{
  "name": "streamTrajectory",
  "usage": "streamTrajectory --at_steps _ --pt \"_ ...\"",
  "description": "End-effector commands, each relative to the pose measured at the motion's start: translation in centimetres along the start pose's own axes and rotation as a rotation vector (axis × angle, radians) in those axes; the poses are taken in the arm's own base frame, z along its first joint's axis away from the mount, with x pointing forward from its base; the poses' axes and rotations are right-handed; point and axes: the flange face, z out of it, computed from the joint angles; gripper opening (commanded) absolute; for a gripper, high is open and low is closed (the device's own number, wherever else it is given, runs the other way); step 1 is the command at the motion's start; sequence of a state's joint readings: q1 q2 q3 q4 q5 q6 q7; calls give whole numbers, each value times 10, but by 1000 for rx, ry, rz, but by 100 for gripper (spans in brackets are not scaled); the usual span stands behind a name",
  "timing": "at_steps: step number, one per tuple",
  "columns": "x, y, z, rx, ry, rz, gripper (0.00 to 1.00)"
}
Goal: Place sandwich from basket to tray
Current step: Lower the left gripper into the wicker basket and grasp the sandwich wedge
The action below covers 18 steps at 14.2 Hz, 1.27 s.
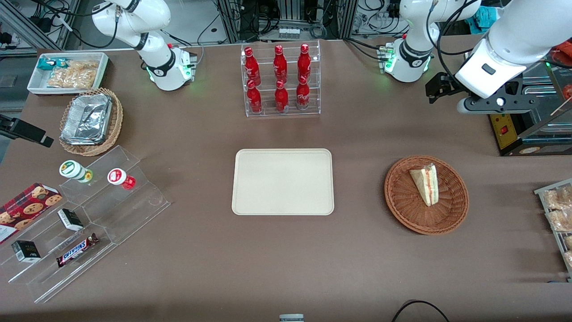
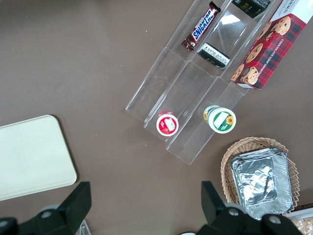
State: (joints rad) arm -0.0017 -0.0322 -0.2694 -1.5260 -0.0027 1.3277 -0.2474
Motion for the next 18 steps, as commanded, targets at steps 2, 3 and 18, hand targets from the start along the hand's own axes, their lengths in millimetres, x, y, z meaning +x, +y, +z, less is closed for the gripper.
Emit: streamTrajectory --at_steps 2,3,18 --pt "-3 -7 4 26 -23 -11 100" --pt "4 -8 10 25 -36 -13 100" --pt "88 -82 325 -34 -8 -533 100"
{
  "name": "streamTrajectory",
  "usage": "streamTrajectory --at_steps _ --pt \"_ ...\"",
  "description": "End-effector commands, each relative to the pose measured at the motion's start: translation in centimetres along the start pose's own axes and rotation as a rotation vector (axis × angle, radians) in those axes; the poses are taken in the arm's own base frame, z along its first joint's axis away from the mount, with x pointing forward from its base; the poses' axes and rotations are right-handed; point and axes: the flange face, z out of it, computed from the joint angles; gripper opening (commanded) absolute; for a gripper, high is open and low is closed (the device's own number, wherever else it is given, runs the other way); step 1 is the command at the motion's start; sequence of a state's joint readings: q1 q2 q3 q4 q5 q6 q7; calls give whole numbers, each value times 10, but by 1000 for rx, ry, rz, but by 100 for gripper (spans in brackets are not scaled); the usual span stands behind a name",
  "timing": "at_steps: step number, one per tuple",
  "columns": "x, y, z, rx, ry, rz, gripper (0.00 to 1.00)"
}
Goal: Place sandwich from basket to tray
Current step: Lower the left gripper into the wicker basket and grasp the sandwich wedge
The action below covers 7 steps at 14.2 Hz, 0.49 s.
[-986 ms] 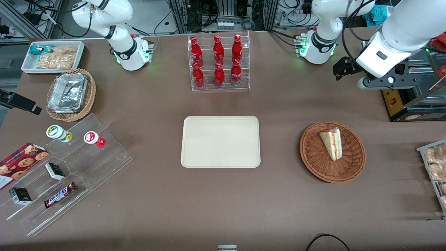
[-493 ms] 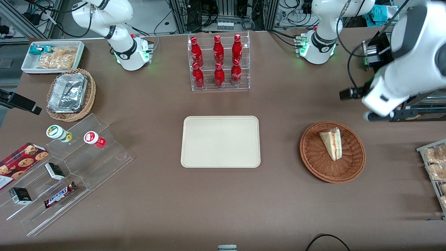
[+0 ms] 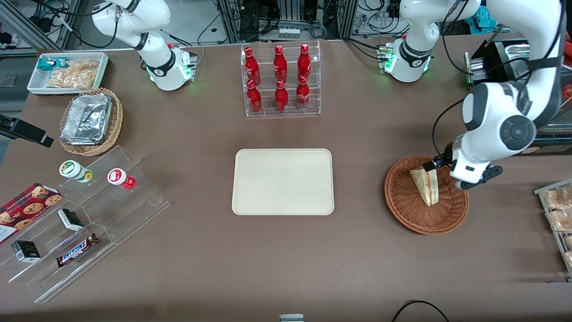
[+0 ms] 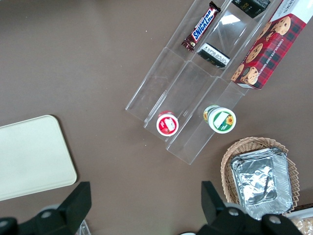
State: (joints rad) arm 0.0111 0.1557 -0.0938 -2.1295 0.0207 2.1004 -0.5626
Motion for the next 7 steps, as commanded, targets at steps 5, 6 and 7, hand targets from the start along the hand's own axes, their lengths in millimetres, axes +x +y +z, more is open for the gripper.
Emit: streamTrajectory --at_steps 5,6,7 --pt "9 8 40 -24 32 -33 100" --pt "13 10 43 -26 36 -30 100" --pt "15 13 47 -30 39 -29 100"
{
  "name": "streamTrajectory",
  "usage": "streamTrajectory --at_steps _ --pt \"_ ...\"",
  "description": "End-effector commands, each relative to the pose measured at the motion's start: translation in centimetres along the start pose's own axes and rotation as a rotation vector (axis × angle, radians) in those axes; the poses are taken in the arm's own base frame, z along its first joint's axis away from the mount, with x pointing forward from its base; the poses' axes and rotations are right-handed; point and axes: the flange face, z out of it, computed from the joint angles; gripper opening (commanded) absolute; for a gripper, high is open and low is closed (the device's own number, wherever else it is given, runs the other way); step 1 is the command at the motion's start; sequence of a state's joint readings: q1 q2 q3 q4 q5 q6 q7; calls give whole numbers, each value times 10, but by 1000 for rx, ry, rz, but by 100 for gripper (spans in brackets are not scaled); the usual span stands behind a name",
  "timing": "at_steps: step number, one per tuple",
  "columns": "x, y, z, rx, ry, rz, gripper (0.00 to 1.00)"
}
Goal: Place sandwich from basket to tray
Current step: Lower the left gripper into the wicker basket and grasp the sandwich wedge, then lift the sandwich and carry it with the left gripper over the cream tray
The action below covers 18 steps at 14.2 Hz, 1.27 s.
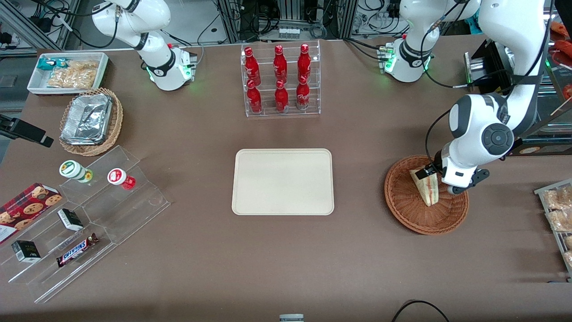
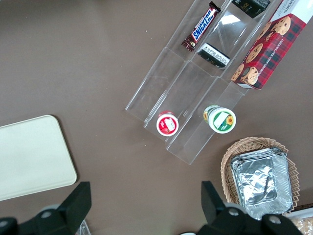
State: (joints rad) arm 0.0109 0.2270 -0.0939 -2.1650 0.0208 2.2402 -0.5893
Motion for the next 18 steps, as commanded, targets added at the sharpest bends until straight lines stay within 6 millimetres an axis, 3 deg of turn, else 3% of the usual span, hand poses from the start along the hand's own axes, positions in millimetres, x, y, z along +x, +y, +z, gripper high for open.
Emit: streamTrajectory --at_steps 1,3,4,6,8,10,11,14,15,16,18 --pt "8 9 9 -9 17 -2 100" --pt "13 12 20 -5 7 3 100" --pt "14 14 28 -12 13 19 91" --pt "16 11 38 -13 9 53 46" --pt "20 4 38 -14 9 63 20" --pt "19 8 22 -21 27 100 14" --pt "16 13 2 -25 43 111 14" --pt "-11 74 -78 36 -17 209 15" --pt "-38 111 -98 69 -37 287 15" --pt "-58 132 -113 87 -45 330 15" --pt "-100 175 -125 118 -56 392 15"
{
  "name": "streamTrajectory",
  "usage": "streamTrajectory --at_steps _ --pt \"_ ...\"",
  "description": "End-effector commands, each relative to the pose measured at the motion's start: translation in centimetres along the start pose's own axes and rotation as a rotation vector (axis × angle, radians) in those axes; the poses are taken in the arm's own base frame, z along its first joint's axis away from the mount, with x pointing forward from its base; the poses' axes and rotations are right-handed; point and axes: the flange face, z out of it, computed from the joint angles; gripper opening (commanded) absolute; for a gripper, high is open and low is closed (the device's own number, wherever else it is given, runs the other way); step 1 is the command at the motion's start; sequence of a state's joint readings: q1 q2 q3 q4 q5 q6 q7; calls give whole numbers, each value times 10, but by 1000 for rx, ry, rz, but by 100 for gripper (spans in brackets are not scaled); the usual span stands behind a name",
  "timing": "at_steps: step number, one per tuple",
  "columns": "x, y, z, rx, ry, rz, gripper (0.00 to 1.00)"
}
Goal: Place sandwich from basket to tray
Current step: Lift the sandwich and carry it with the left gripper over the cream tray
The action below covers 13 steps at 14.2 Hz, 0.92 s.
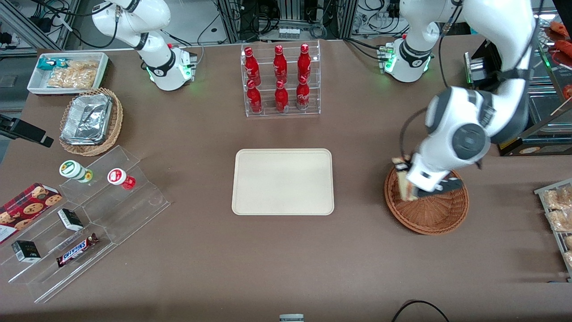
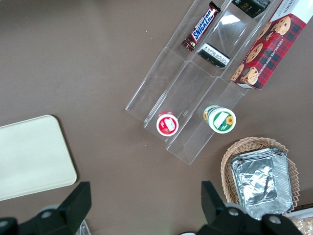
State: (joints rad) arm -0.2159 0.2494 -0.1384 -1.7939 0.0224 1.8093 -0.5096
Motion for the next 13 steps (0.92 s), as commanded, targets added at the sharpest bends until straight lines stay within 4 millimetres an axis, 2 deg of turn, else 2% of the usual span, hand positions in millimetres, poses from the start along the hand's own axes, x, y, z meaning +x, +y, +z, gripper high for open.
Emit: streamTrajectory --at_steps 1,3,4,5,6,7,8,10,12,13 --pt "-32 79 -14 44 -2 87 15" --pt "-50 139 -4 39 1 98 15" --pt "-49 163 4 16 -20 45 15" --pt "-57 193 9 -12 -36 20 15" --pt "-68 229 22 -12 -35 9 15" --pt "-65 252 31 -18 -30 -17 15" --pt "-59 264 43 -18 -34 -37 16" --pt "-66 293 62 -21 -27 -11 19" --pt "-76 314 81 -44 -3 2 29" --pt "-76 322 90 -56 18 -14 39"
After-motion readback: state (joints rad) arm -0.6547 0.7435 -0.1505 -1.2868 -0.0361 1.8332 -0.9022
